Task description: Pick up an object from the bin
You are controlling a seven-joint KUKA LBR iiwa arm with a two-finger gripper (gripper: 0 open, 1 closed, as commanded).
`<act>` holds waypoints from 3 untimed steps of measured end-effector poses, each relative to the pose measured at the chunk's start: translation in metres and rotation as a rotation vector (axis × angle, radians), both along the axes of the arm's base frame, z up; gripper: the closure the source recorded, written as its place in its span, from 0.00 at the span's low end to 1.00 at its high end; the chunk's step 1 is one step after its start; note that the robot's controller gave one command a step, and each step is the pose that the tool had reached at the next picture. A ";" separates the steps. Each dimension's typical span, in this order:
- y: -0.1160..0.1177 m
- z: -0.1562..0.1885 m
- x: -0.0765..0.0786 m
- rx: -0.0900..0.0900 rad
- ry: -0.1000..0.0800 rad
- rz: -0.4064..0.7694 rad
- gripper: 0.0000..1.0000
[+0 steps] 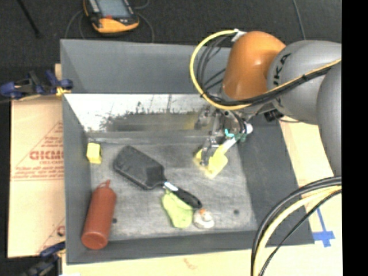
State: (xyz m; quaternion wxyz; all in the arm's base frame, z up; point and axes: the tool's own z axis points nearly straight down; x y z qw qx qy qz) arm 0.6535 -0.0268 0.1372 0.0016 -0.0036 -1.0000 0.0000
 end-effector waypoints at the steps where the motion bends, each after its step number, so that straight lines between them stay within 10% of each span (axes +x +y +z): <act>1: 0.000 0.005 0.002 -0.001 -0.008 0.001 1.00; 3: -0.028 -0.002 -0.007 -0.001 -0.007 0.022 1.00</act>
Offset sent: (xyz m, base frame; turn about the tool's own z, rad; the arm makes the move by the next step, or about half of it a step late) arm 0.0000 0.0000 0.0000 0.0000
